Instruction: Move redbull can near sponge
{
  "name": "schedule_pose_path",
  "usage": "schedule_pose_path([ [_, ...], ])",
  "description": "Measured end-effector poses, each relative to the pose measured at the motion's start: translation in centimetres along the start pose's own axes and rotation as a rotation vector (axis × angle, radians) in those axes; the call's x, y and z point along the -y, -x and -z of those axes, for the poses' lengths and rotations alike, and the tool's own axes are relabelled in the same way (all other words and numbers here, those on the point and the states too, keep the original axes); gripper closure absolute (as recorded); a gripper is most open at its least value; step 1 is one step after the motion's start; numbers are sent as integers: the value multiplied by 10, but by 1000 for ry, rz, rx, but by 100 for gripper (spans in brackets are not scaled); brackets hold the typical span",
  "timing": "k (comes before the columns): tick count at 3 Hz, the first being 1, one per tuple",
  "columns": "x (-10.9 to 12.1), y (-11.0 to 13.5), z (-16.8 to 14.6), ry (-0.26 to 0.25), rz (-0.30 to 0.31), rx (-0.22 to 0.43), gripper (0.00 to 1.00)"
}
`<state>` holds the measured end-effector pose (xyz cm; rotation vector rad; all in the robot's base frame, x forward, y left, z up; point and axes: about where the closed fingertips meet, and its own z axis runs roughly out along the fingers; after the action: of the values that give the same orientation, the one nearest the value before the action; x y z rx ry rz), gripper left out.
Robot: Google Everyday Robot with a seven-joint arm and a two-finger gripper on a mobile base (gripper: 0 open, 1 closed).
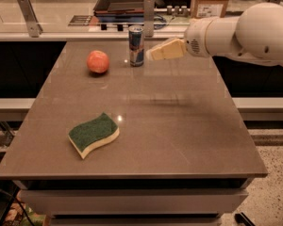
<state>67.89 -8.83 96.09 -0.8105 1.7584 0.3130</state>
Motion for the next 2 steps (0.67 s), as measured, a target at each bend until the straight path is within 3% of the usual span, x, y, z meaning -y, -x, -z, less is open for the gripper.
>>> schedule_pose_path([
  [2,17,8,-51,48,12,88,0],
])
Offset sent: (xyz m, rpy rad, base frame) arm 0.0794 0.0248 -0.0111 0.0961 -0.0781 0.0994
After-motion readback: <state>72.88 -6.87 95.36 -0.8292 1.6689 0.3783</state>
